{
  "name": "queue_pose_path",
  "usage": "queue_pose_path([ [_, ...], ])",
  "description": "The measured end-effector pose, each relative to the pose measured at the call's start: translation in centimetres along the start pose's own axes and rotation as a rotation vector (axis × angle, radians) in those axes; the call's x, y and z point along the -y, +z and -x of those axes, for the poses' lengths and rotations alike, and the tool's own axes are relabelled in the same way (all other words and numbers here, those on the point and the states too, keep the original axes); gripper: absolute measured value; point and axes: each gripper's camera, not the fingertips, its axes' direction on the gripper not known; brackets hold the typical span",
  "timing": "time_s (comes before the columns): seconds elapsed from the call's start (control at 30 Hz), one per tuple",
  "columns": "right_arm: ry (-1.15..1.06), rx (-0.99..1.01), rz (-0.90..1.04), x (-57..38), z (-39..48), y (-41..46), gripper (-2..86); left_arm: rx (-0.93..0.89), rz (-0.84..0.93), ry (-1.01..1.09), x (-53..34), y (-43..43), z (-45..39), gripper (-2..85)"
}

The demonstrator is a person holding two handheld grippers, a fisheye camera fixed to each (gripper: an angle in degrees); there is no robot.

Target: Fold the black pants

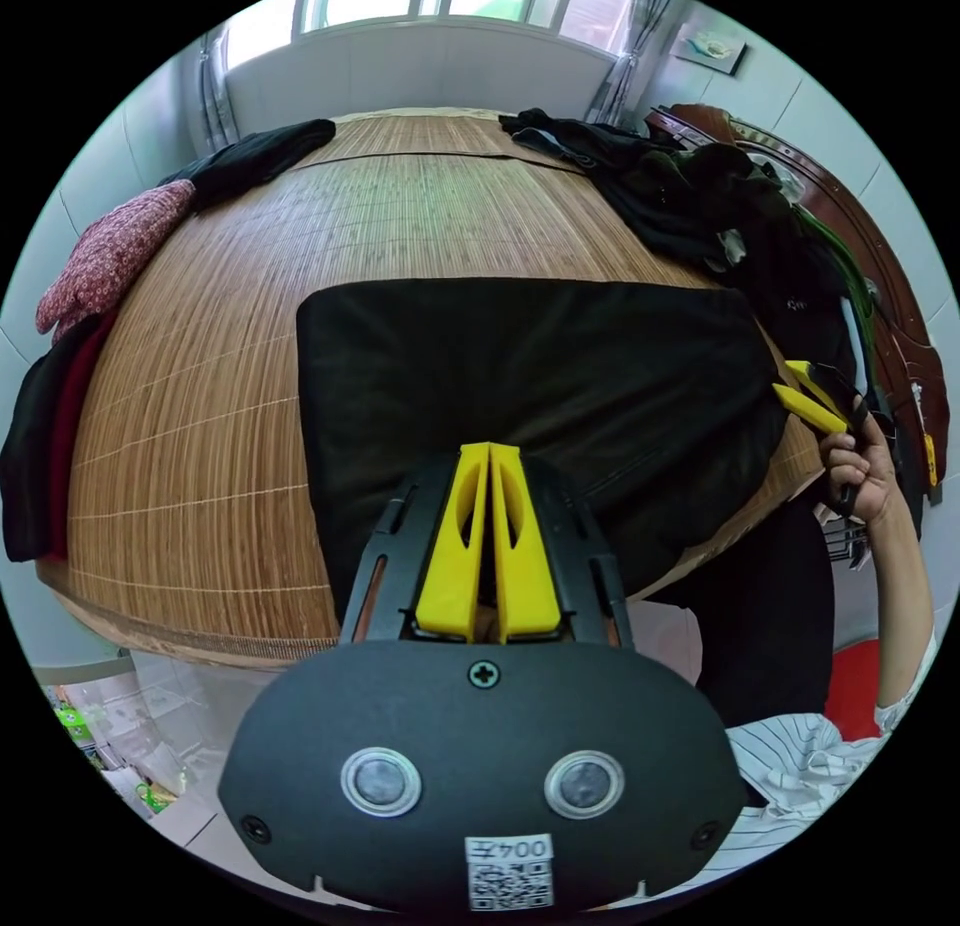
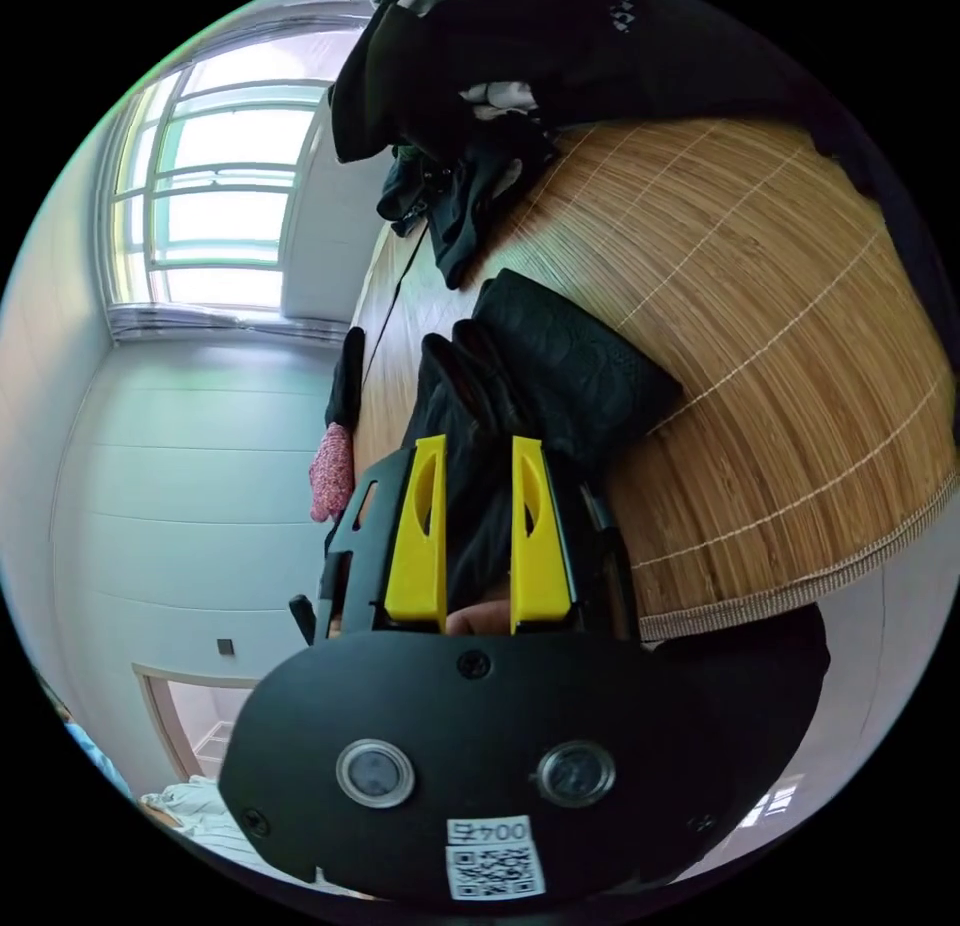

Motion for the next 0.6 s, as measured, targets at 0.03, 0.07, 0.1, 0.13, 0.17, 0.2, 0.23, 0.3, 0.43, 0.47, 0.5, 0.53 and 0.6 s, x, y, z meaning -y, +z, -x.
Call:
queue_pose_path([
  [0.03, -0.017, -0.003, 0.016, 0.0, 0.3, 0.6, 10.8, -0.001, -0.002, -0.001, -0.4, -0.3, 0.3, 0.6],
  [0.07, -0.035, -0.008, 0.035, 0.1, 0.6, 1.4, 10.7, -0.001, -0.004, 0.0, -0.9, -0.6, 0.6, 0.6],
  [0.1, -0.045, -0.012, 0.039, 0.2, 0.7, 1.7, 9.8, 0.0, -0.005, 0.001, -1.1, -0.7, 0.7, 0.6],
  [0.13, -0.072, -0.029, 0.046, 0.3, 1.2, 2.3, 8.1, -0.002, -0.006, 0.001, -1.4, -1.1, 1.0, 0.6],
  [0.17, -0.097, -0.055, 0.055, 0.4, 1.7, 2.9, 5.4, -0.008, -0.002, -0.004, -1.7, -1.6, 1.4, 0.6],
  [0.2, -0.1, -0.068, 0.055, 0.5, 2.0, 3.1, 4.0, -0.014, 0.001, -0.008, -1.7, -1.8, 1.7, 0.6],
  [0.23, -0.129, -0.086, 0.036, 0.3, 3.0, 3.2, 3.5, -0.032, 0.009, -0.013, -1.7, -2.5, 2.3, 0.6],
  [0.3, -0.223, -0.122, -0.01, -0.3, 5.3, 2.7, 2.9, -0.085, 0.006, -0.037, -1.8, -4.1, 3.7, 0.6],
  [0.43, -0.281, -0.331, -0.038, -1.7, 7.3, 3.7, 3.0, -0.215, -0.158, -0.136, -4.4, -9.7, 7.6, 0.6],
  [0.47, -0.25, -0.333, -0.011, -1.6, 6.2, 4.7, 3.5, -0.217, -0.167, -0.148, -5.0, -10.5, 8.3, 0.7],
  [0.5, -0.231, -0.324, 0.004, -1.5, 5.6, 5.2, 3.8, -0.211, -0.165, -0.147, -5.3, -10.8, 8.5, 0.7],
  [0.53, -0.203, -0.285, 0.029, -1.4, 4.6, 6.1, 4.5, -0.184, -0.153, -0.138, -5.7, -11.3, 8.7, 0.7],
  [0.6, -0.188, -0.262, 0.003, -1.9, 4.5, 6.3, 5.3, -0.128, -0.153, -0.115, -6.2, -12.4, 8.7, 0.7],
])
